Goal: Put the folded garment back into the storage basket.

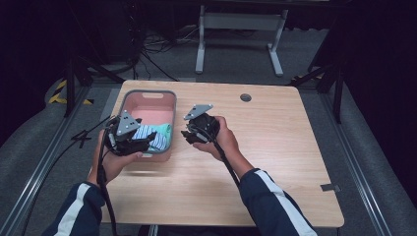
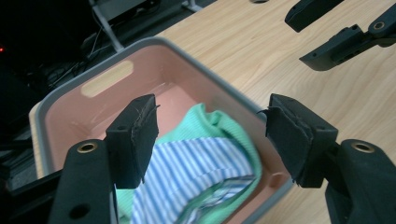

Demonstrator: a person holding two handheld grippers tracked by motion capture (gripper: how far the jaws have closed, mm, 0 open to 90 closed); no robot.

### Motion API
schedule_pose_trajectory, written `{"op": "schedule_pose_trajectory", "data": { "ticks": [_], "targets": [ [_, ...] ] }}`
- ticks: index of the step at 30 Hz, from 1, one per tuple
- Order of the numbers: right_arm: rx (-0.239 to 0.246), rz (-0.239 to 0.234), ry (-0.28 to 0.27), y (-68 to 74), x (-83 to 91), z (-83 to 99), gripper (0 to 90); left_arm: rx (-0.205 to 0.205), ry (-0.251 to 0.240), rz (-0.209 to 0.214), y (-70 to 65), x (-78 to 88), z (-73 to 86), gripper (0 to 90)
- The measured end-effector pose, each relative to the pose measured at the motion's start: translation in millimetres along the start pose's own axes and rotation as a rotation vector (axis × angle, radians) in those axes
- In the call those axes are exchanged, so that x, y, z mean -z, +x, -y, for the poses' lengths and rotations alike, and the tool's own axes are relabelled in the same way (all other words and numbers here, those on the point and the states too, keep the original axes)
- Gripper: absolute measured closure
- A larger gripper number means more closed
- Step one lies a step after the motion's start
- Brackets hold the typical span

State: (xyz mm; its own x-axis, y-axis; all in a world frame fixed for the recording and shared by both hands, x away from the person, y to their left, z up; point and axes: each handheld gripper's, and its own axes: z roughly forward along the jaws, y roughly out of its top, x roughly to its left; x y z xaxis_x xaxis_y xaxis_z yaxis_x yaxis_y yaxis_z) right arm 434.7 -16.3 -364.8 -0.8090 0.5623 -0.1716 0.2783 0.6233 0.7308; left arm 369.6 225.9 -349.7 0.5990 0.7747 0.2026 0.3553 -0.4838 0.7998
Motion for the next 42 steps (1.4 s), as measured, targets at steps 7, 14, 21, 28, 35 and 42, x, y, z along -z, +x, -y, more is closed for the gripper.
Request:
{"op": "schedule_pose_trajectory", "data": {
  "ticks": [7,14,21,28,35,42],
  "targets": [
    [0.003,0.023,0.013,-6.1,20.2,16.4,46.0,-0.027,-0.01,0.039,-20.2,-2.0,-4.2,31.1],
    [0.027,0.054,0.028,-11.5,38.3,30.0,43.0,-0.05,-0.012,0.072,-35.1,-5.0,-6.0,29.0],
    [0.036,0.072,0.037,-13.8,49.4,43.7,39.5,-0.096,0.002,0.116,-55.7,-11.0,-5.8,27.6],
    [0.028,0.087,0.044,-17.5,59.9,60.9,37.8,-0.152,0.015,0.154,-77.6,-16.6,-6.6,25.6],
    [0.025,0.102,0.053,-21.1,69.1,78.7,36.9,-0.216,0.041,0.191,-96.6,-24.4,-4.3,23.0],
    [0.011,0.111,0.056,-25.8,77.9,96.3,35.9,-0.261,0.083,0.201,-109.2,-34.2,-0.8,21.9]
  ]
}}
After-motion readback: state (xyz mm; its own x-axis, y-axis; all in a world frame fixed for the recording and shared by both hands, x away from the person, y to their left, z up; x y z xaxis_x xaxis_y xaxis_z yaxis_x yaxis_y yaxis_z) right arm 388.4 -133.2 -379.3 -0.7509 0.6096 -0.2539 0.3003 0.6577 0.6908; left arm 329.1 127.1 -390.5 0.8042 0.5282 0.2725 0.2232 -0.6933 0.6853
